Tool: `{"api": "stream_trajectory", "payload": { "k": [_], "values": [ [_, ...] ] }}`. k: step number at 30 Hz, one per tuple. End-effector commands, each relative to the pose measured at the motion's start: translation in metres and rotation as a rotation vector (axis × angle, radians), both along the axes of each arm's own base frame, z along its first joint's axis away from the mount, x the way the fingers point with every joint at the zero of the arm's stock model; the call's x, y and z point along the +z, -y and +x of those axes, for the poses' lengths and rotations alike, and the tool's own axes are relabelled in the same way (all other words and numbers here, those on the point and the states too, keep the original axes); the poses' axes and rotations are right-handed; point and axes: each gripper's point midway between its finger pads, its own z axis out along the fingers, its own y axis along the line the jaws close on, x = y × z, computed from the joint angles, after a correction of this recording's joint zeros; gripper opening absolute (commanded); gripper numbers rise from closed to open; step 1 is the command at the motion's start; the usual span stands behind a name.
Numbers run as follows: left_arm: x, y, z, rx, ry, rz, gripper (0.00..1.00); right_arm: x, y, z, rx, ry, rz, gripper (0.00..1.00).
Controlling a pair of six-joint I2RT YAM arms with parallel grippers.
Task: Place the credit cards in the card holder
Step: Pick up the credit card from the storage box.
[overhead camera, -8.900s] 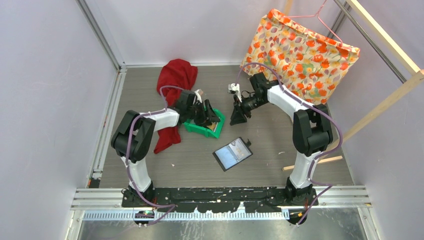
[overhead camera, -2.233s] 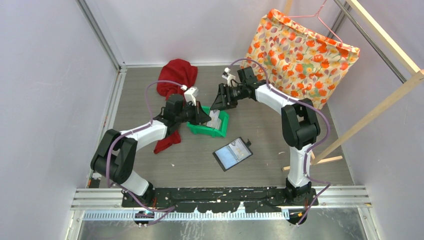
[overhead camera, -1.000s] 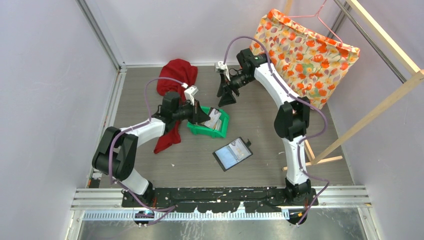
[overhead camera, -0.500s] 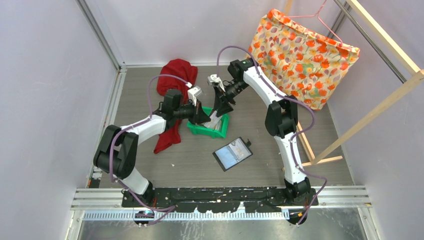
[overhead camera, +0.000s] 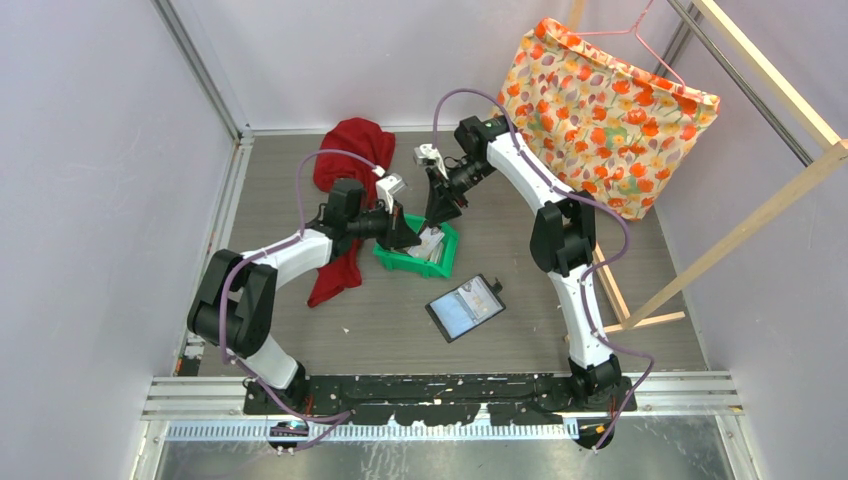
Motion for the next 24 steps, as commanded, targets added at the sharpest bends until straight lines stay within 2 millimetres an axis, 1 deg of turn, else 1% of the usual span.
{"api": "stream_trajectory", "payload": {
  "k": [1,7,11,15,21,24],
  "values": [
    [0.0152,0.0032,0.0056,-0.029,0.048,-0.022,0.00,0.0184,-0.0115,0.0027,-0.001,0.032,0.053,0.37],
    [0.0158,0.0035,0.0063,-0.029,0.050,-0.022,0.00,0.0140,-0.0139,0.0015,0.004,0.025,0.048,0.33],
    [0.0151,0.0035,0.0062,-0.029,0.048,-0.023,0.00,0.0112,-0.0144,0.0011,0.005,0.019,0.045,0.28],
    [0.0144,0.0031,0.0067,-0.025,0.048,-0.020,0.00,0.0105,-0.0149,0.0011,0.006,0.018,0.045,0.20],
    [0.0099,-0.0014,0.0098,0.003,0.036,-0.008,0.01,0.0100,-0.0162,0.0033,0.013,0.038,0.054,0.01],
    [0.0072,-0.0063,0.0127,0.030,0.026,0.009,0.07,0.0108,-0.0183,0.0063,0.012,0.053,0.066,0.01]
  ]
}}
